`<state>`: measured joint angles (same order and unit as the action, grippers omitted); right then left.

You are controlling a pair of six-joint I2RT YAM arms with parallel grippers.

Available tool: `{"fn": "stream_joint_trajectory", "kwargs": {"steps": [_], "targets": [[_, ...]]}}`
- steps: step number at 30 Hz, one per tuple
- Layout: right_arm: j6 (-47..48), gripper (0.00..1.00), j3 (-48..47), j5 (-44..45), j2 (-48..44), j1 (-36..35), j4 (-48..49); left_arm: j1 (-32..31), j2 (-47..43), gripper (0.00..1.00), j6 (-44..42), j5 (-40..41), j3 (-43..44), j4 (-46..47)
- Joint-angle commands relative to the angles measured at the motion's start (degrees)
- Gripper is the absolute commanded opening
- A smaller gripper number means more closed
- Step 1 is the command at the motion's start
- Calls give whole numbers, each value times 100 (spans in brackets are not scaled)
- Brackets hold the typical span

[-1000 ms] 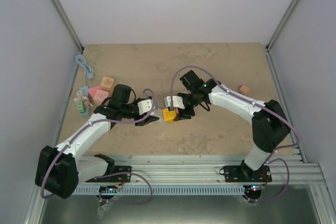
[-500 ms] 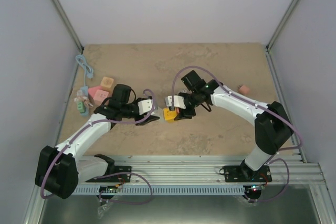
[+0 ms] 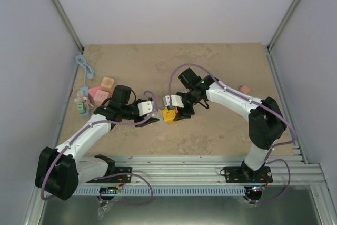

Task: Pull the plug off the socket
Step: Remove the plug from the socket.

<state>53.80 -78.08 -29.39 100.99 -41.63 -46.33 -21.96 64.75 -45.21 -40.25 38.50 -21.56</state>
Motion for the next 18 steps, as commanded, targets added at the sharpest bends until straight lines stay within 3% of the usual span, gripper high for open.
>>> {"fn": "stream_joint_trajectory", "kwargs": {"steps": [1, 10, 18], "targets": [[-62, 1, -31, -280, -55, 142, 24, 34, -144, 0, -109, -110, -61, 73], [-81, 1, 258, -425, -189, 387, 230, 37, -227, 0, 87, -70, -117, 259], [-204, 1, 358, 201, -396, 101, 335, 39, -81, 0, 372, 376, -177, 602]]}}
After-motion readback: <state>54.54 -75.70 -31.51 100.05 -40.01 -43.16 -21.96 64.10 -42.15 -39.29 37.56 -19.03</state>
